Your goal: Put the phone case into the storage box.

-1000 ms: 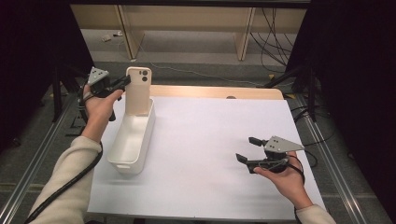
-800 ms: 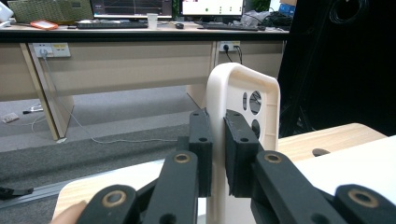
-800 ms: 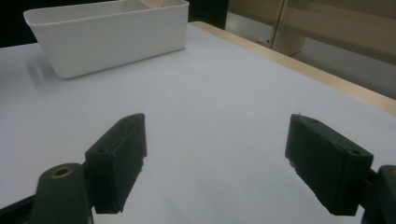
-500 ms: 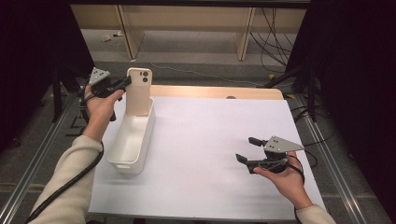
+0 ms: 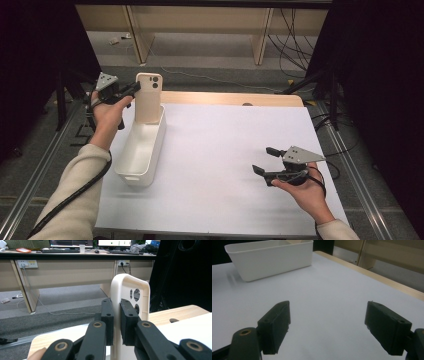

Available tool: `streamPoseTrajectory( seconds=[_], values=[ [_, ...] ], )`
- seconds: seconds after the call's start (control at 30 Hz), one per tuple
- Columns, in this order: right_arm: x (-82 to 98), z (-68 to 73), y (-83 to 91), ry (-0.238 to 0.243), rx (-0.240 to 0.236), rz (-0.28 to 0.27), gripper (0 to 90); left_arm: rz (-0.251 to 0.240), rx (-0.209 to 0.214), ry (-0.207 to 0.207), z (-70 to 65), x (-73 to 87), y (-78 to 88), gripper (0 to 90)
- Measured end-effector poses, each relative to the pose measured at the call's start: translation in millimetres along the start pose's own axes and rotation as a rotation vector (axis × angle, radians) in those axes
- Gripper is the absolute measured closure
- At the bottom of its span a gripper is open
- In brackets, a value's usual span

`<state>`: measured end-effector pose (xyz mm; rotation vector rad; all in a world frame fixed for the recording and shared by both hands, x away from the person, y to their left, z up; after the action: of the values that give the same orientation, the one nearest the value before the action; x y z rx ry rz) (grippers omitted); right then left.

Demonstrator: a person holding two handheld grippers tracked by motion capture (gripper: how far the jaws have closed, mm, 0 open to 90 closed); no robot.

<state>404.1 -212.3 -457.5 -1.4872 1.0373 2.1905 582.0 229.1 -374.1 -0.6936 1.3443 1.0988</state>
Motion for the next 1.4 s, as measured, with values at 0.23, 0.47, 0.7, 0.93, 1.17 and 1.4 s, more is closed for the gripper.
streamPoseTrajectory(
  seconds=[0.23,0.47,0.7,0.93,1.17,1.4],
  values=[
    [0.0,0.4,-0.4,0.001,-0.002,-0.001,21.8,0.004,0.0,0.0,0.8,1.7,-1.2,82.2],
    [0.8,1.0,-1.5,0.0,-0.004,0.002,21.8,0.008,0.001,-0.002,1.3,3.2,-2.4,82.3],
    [1.0,1.0,-1.6,0.0,-0.003,0.003,21.8,0.01,0.002,-0.001,1.1,4.7,-4.4,82.2],
    [1.1,1.0,-1.8,-0.001,-0.004,0.003,21.8,0.012,0.002,-0.003,0.5,5.2,-7.6,82.2],
    [1.5,1.0,-2.0,-0.003,-0.005,0.005,21.9,0.016,0.004,-0.004,-0.3,5.1,-10.3,82.2],
    [1.4,0.9,-1.8,-0.002,-0.005,0.004,21.9,0.02,0.005,-0.004,-0.9,5.8,-12.6,82.2]
  ],
)
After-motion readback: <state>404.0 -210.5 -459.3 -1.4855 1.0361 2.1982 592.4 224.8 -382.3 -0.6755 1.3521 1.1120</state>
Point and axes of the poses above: each handheld gripper's, and its own axes: y roughly backward along the jaws, x roughly out of its underside, z roughly to its left, the point moved 7 cm from there along -y, roughly forward along the jaws, and after that the axes turned 15 degrees about -y, right-handed, at the moved point
